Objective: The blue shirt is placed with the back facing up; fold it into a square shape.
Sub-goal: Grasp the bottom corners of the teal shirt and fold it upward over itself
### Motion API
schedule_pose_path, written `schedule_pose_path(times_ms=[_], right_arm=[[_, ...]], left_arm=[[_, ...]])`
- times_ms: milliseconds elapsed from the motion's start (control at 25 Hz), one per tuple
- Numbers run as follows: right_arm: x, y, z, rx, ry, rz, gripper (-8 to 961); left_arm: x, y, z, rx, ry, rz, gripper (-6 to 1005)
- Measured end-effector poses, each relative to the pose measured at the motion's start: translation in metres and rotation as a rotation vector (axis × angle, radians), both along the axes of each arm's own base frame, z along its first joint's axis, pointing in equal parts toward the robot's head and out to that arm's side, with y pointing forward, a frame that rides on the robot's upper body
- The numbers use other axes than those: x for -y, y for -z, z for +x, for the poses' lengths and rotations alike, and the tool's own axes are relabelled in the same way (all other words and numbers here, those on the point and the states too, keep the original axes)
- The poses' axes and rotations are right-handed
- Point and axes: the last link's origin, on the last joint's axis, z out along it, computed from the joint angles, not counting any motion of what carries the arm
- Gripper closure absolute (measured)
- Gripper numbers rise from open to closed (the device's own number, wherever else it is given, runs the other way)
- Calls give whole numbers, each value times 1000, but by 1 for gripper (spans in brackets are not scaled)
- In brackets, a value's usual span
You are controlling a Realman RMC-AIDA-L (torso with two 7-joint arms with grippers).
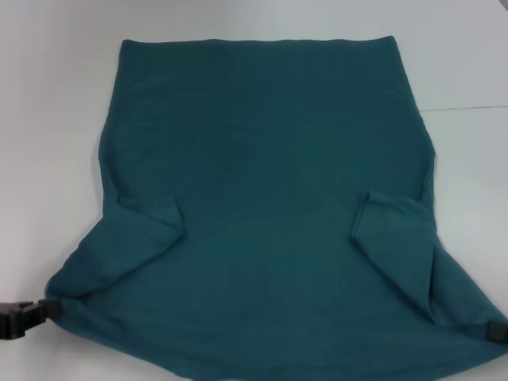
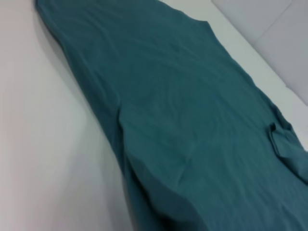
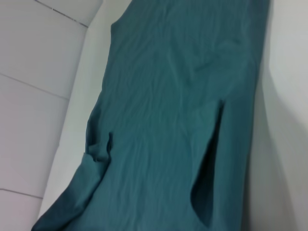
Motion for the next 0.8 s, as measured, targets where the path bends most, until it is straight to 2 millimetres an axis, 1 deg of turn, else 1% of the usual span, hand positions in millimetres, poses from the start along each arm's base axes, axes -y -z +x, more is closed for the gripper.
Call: schedule_pose_path(times_ms=[40,80,160,200,240,280,320,360,400,440,520,640,760,800], right_arm=[[-6,-2,-2,4,-11,16,918],[-6,-2,-2,4,-11,16,918],[-22,-9,-7,13,-39,51,918],[-29,-12,-8,20,-47,65,918],[-29,-12,-8,20,-47,65,918],[-36,-16,-11,27,-57,78,918],[-44,-19,-13,33,-66,90,918],[-53,-23,-16,40,-78,108,918],[-70,-30,-22,55,-95,144,918],[-70,-30,-22,55,-95,144,918],[-90,-37,-27,78,-104,195,918],[-120,-48,-37,122,-116,281,918],[-145,-54,-44,176,-121,342,917],[-162,-54,-49,221,-118,377,917]], left_arm=[[-6,-1,5,3,16,2,982],[-6,-1,5,3,16,2,982],[-17,-3,14,6,45,10,982],[-24,-3,20,8,64,15,982],[-31,-4,25,8,80,22,982],[-39,-5,31,6,97,29,982],[-50,-7,40,2,118,41,982],[-67,-9,52,-7,133,66,982],[-67,-9,52,-7,133,66,982],[-75,-9,56,-12,135,81,982],[-96,-9,69,-21,140,125,982],[-121,-8,82,-29,125,186,982],[-145,-3,94,-27,102,254,982],[-153,-2,99,-20,93,282,982]])
